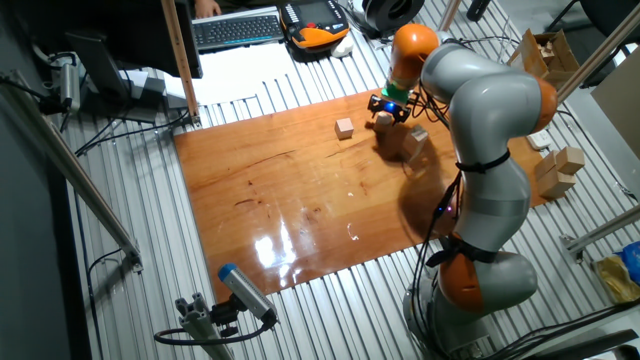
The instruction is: Stack the blocks in a vertical line of five
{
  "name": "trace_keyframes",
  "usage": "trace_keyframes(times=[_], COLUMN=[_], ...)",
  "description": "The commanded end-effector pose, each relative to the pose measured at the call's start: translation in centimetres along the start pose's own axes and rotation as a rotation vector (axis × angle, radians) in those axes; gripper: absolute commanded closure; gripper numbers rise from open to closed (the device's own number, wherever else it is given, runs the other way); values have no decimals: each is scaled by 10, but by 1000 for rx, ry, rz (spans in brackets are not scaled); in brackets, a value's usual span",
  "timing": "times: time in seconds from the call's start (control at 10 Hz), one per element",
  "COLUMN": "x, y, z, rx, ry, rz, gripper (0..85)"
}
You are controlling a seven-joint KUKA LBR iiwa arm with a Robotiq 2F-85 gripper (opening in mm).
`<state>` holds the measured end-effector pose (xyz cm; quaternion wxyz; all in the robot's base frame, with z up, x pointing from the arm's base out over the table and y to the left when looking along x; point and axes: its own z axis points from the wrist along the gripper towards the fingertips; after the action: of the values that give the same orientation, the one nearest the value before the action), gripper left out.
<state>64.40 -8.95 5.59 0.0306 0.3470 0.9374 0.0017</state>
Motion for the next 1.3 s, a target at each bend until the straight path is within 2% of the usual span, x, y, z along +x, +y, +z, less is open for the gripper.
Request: trace_keyframes(times=[0.0,0.2,0.6,1.2], x=[0,-1,3,1], y=[-1,-5,-5,-5], z=[1,4,7,9], rx=[0,-3,-8,-4], ry=[-2,-5,-5,2], rz=[0,-8,-11,-49], gripper=[170,170,170,170])
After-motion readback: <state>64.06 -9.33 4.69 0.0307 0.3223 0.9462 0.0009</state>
